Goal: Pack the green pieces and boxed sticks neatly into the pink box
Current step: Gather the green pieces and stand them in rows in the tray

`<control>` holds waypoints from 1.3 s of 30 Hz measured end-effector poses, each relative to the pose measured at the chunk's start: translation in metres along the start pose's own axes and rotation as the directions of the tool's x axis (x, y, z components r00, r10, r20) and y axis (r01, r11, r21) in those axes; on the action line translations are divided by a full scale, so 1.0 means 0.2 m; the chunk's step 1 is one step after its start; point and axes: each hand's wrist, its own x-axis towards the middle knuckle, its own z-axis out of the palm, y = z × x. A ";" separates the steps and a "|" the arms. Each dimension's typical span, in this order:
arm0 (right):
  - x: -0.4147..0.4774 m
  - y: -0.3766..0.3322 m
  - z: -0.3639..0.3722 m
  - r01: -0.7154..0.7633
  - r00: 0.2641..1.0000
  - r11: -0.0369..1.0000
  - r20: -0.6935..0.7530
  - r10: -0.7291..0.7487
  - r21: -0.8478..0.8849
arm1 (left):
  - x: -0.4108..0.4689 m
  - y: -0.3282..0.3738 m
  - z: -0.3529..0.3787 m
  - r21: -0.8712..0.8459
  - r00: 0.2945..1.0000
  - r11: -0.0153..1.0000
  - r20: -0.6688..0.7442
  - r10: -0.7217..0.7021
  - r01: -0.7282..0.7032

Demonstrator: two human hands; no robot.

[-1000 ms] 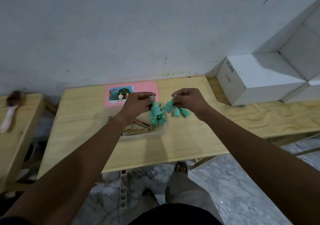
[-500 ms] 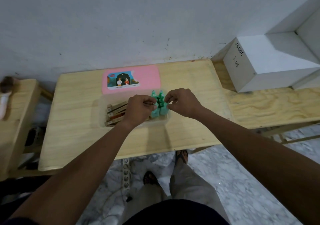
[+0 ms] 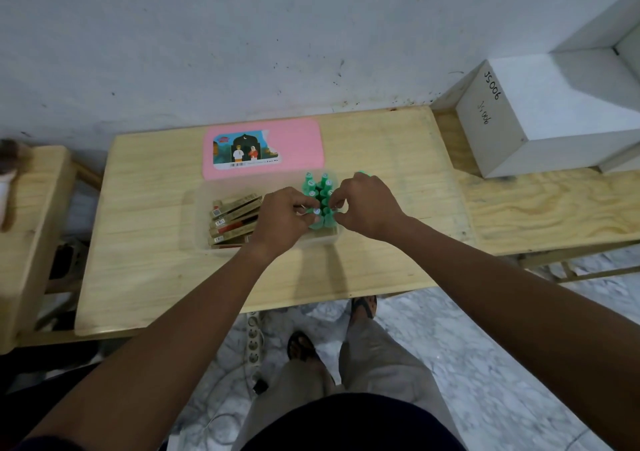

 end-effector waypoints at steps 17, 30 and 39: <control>0.01 -0.01 0.00 -0.015 0.999 0.999 0.030 0.017 -0.047 | 0.01 0.01 0.01 -0.128 0.995 0.987 -0.008 -0.097 0.095; 0.05 -0.05 -0.04 0.018 0.995 0.996 0.095 -0.010 -0.085 | 0.00 -0.07 0.01 -0.209 0.985 0.963 0.042 -0.165 0.170; 0.06 -0.04 -0.01 0.038 0.992 0.989 0.126 -0.020 -0.145 | 0.00 -0.04 0.02 -0.024 0.999 0.999 -0.029 -0.024 0.024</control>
